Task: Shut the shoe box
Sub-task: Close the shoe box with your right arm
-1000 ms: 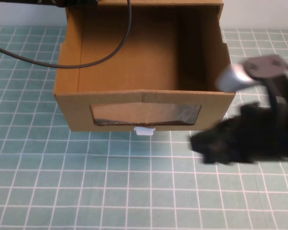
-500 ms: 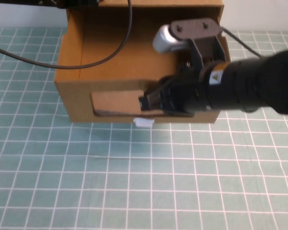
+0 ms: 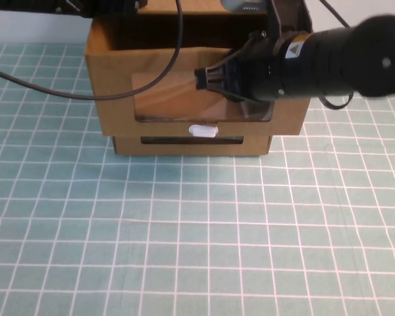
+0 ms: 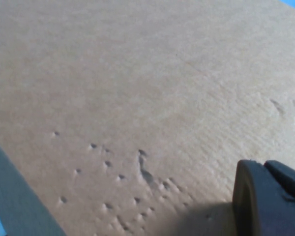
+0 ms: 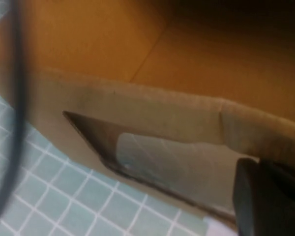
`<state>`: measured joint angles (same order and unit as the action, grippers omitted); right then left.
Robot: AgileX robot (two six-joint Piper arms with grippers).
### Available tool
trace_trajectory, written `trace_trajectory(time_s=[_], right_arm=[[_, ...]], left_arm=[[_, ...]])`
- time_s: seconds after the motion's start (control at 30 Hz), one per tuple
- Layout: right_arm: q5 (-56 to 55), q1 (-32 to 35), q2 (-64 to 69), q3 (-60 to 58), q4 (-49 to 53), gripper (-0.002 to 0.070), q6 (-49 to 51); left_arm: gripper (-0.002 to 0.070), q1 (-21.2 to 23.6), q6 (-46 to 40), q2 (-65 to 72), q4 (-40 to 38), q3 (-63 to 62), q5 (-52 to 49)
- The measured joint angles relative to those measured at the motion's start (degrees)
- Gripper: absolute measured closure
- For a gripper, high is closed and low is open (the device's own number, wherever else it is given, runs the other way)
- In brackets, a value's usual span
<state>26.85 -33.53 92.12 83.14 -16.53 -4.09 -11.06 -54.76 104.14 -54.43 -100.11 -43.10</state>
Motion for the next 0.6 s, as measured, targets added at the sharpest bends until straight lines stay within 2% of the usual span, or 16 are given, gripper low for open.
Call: trace_trajectory(time_s=[0.17, 0.6], right_arm=[[6.91, 1.41, 2.12, 4.55, -0.64, 0.0687, 0.0], [13.91, 2.02, 0.75, 5.32, -6.47, 0.0687, -2.07]], left_arm=[[0.068, 0.0, 0.0, 0.0, 0.0, 0.0, -0.1], [0.068, 0.0, 0.37, 0.0, 0.0, 0.0, -0.57]])
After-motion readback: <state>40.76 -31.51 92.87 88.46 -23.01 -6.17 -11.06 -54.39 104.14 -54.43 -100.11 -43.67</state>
